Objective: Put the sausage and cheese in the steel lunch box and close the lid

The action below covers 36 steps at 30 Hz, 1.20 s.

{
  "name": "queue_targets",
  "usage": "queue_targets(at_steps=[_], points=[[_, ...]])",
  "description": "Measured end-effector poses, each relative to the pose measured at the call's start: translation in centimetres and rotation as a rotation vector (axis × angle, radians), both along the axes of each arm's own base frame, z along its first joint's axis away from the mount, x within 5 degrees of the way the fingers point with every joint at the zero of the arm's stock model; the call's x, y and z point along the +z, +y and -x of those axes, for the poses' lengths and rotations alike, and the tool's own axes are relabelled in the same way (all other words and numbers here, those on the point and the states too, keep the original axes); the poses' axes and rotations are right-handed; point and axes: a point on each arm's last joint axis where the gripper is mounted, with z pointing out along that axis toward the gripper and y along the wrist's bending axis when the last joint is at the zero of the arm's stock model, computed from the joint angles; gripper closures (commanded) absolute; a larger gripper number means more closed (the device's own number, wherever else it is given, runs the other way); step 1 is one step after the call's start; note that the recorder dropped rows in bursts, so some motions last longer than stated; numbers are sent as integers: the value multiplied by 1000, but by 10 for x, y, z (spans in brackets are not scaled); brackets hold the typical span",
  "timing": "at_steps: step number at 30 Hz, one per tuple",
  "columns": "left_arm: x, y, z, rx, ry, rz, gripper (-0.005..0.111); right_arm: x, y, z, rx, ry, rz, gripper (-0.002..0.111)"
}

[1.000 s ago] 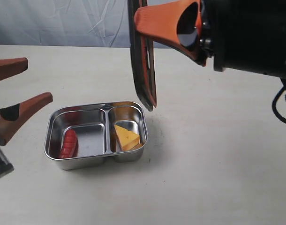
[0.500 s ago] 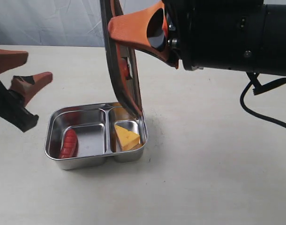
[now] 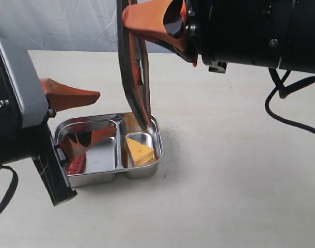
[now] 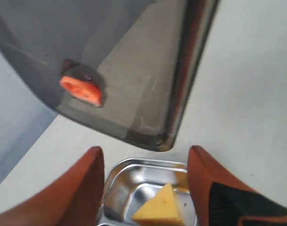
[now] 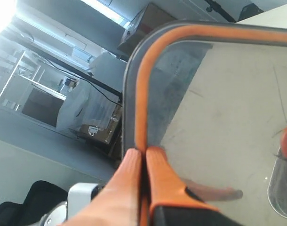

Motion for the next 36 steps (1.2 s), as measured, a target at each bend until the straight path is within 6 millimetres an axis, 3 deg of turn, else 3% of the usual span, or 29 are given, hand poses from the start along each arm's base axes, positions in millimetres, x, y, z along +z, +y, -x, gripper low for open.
queue_targets(at_steps=[5, 9, 26, 36], points=[[8, -4, 1, 16, 40, 84, 63, 4, 0, -2, -24, 11, -11, 109], [27, -10, -3, 20, 54, 212, 63, 5, -1, -5, -57, 40, -17, 109], [18, -29, -22, 10, 105, 182, 64, 18, 6, -18, -106, 115, -63, 109], [20, -27, -28, 56, 28, 177, 65, 19, 24, 3, -52, 115, -52, 109]])
